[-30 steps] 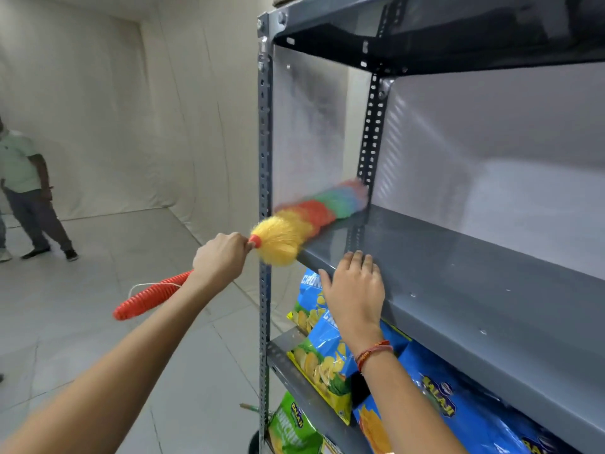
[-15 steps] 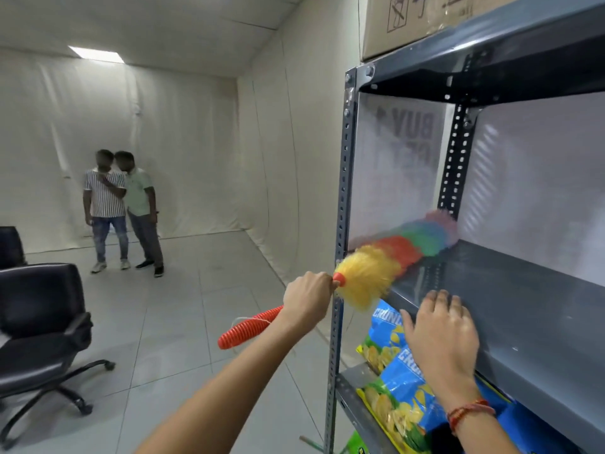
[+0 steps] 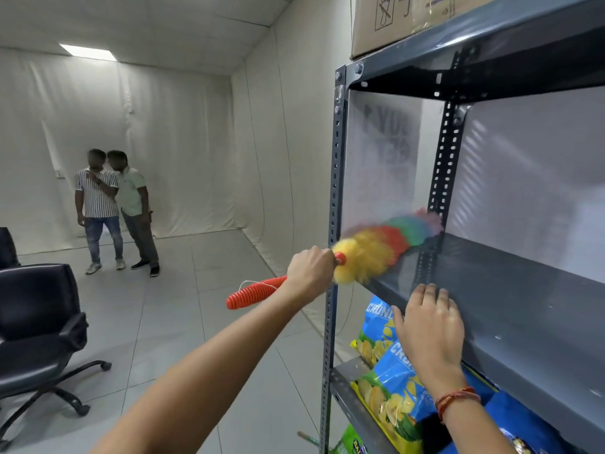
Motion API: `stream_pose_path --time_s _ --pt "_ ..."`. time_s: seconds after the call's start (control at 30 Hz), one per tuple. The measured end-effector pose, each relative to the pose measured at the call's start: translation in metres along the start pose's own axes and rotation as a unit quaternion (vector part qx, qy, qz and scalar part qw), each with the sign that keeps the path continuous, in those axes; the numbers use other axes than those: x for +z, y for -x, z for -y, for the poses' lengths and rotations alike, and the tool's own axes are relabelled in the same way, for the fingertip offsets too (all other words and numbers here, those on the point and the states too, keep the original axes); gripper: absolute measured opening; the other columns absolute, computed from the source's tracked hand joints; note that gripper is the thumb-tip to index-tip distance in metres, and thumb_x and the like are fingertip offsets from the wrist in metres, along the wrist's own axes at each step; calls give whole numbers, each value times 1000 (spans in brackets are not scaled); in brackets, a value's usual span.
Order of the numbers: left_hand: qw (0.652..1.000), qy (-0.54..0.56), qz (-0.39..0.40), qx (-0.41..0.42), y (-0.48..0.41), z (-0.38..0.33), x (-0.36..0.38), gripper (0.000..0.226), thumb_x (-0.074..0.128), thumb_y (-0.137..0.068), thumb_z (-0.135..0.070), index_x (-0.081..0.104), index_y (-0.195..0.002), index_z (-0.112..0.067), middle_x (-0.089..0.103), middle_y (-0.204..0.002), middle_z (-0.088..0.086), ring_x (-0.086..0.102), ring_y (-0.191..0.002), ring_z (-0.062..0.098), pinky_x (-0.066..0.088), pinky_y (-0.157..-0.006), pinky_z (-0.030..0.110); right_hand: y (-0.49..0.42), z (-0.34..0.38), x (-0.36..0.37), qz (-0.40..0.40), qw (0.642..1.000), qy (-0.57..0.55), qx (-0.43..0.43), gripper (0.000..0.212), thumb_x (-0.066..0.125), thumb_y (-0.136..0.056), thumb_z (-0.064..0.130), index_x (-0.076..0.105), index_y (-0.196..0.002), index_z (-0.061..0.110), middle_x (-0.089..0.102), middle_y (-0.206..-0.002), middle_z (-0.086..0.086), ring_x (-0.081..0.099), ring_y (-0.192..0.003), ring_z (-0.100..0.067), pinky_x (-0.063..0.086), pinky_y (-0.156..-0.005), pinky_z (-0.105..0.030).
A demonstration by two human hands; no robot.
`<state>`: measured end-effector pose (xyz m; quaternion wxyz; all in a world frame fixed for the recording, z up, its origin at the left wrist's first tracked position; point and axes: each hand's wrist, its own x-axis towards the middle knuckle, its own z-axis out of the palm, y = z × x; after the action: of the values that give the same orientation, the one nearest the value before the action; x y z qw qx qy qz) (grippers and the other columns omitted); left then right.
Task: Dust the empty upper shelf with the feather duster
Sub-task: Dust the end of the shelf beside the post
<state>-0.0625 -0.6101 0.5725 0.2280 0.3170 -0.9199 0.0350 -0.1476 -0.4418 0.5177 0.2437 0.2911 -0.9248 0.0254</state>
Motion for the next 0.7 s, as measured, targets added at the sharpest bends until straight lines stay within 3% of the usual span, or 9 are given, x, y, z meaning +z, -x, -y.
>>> stream_pose_path --time_s 0.1,0.27,0.43,0.6,0.7 --pt "999 34 28 22 13 -13 12 36 41 -100 -31 67 -101 -5 67 -82 11 66 -67 29 53 -61 35 1 1 0 -2 1000 -3 -2 68 43 -92 51 45 -132 -3 54 -136 -19 50 -126 -32 42 -105 -38" --pt "997 -26 17 -74 8 13 4 23 45 -99 -17 63 -108 -7 68 -95 11 68 -82 28 49 -64 35 -1 -1 4 -9 1000 -1 -9 67 36 -95 51 39 -136 -2 49 -141 -18 45 -130 -31 38 -108 -37" --pt "1000 22 13 6 23 -23 8 28 46 -98 -32 63 -105 -11 67 -88 10 67 -78 31 50 -61 37 -1 -1 4 0 1000 6 -10 68 45 -91 50 44 -133 -3 54 -136 -19 50 -127 -33 42 -105 -39" --pt "999 -24 4 -28 17 -13 9 29 42 -100 -28 62 -113 -10 68 -99 11 67 -90 31 48 -68 35 -1 -1 3 1 1000 -3 -7 68 47 -91 50 45 -132 -4 55 -135 -20 51 -125 -33 44 -104 -39" --pt "1000 0 -8 25 25 -10 13 39 35 -100 -38 62 -117 -15 69 -94 11 68 -83 30 48 -64 35 -2 0 4 5 1000 -7 -10 68 44 -93 50 42 -135 -3 51 -139 -20 48 -128 -33 41 -106 -39"
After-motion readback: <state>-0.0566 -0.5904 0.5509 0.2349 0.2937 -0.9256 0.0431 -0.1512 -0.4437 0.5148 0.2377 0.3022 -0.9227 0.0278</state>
